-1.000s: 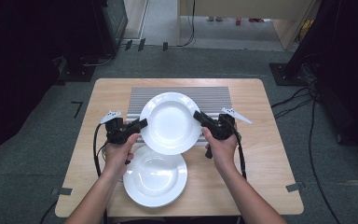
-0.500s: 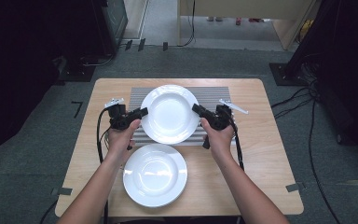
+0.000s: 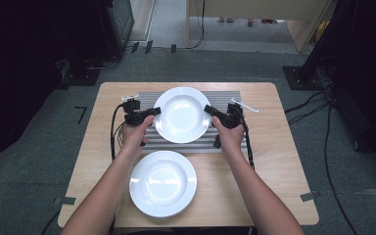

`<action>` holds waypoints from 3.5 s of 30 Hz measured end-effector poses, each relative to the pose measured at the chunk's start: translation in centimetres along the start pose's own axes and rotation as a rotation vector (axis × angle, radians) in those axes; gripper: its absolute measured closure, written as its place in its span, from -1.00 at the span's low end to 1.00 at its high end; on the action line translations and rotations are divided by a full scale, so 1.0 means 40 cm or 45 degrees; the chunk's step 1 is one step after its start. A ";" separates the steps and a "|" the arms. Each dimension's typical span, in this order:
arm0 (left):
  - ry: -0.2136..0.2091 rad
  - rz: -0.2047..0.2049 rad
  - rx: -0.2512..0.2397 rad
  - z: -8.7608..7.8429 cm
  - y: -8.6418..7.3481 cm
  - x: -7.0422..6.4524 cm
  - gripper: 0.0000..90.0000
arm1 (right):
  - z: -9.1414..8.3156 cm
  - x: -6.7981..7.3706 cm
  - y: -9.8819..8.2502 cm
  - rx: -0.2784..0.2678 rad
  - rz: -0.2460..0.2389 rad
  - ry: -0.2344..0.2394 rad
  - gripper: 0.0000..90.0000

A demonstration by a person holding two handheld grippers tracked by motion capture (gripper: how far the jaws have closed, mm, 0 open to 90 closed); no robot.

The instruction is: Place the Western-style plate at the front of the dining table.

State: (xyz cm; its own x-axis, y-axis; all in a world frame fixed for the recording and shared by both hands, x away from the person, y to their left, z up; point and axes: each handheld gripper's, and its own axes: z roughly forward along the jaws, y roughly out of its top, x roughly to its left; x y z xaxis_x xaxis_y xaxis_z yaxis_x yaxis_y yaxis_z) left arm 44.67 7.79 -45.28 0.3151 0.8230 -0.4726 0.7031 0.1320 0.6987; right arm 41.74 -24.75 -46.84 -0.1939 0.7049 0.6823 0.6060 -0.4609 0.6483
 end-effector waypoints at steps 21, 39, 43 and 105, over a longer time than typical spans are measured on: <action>0.078 -0.101 0.177 0.130 0.002 0.057 0.53 | 0.104 -0.082 -0.003 0.070 0.122 -0.136 0.76; 0.095 -0.073 0.203 0.142 0.003 0.039 0.49 | 0.130 -0.122 -0.006 0.059 0.168 -0.177 0.72; 0.097 -0.071 0.195 0.142 0.004 0.033 0.39 | 0.131 -0.120 -0.008 0.054 0.143 -0.186 0.71; 0.020 0.217 -0.106 -0.370 -0.175 0.025 -0.47 | -0.318 -0.032 -0.036 0.072 -0.572 -0.077 -0.34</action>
State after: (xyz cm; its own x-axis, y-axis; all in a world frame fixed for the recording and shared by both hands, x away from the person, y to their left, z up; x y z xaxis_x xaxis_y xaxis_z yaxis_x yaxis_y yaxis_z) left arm 30.62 15.86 -42.69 0.4145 0.8458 -0.3359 0.5853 0.0348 0.8101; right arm 31.30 -31.86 -44.35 -0.4027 0.8592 0.3156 0.5135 -0.0734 0.8549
